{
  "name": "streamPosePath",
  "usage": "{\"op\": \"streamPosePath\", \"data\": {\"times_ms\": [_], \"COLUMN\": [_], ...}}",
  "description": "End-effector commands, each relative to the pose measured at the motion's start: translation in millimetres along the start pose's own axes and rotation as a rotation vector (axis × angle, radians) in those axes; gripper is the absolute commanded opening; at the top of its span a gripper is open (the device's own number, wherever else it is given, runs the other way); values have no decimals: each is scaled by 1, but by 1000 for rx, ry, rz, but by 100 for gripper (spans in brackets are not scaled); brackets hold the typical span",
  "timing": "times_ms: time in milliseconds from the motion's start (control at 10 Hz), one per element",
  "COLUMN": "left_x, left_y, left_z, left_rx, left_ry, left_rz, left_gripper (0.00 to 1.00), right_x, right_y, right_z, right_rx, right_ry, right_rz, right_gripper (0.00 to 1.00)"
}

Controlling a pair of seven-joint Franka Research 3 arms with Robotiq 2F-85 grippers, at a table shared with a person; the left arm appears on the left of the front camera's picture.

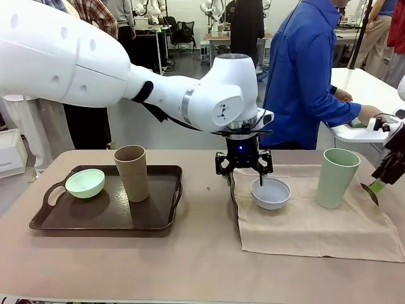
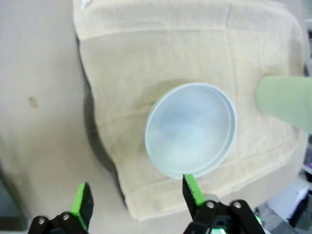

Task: Set up a tray with a mat and arrange the tableware.
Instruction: Place the Picnic Bowl and Reusable plastic cup back onto the Handle tray in front of the human's position.

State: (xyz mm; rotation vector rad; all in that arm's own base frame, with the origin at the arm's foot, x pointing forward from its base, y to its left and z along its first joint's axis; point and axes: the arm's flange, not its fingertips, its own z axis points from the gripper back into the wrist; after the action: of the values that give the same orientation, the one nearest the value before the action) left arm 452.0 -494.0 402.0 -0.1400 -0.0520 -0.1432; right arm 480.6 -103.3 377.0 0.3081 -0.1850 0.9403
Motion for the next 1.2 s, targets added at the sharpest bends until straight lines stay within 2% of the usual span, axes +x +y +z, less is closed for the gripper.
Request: {"op": "streamPosePath", "data": {"times_ms": [0, 100, 300, 600, 700, 800, 1100], "left_x": [-16, -22, -24, -31, -37, -44, -63], "left_y": [18, 21, 26, 38, 43, 48, 70], "left_z": [33, 54, 89, 151, 172, 196, 256], "left_rx": [72, 109, 167, 226, 225, 225, 215], "left_ry": [-21, -20, -15, -48, -69, -80, -92], "left_rz": [-74, -96, -141, -147, -139, -141, -137], "left_gripper": [100, 100, 100, 100, 100, 100, 100], "right_x": [26, 41, 69, 113, 123, 137, 157], "right_y": [23, 36, 57, 87, 98, 113, 162], "right_z": [37, 62, 99, 127, 132, 142, 177], "right_rx": [-75, -100, -163, -327, -364, -375, -273], "right_ry": [77, 77, 142, 347, 384, 373, 275], "right_rz": [-172, -243, -369, -583, -590, -588, -523], "right_gripper": [100, 100, 100, 100, 100, 100, 100]}}
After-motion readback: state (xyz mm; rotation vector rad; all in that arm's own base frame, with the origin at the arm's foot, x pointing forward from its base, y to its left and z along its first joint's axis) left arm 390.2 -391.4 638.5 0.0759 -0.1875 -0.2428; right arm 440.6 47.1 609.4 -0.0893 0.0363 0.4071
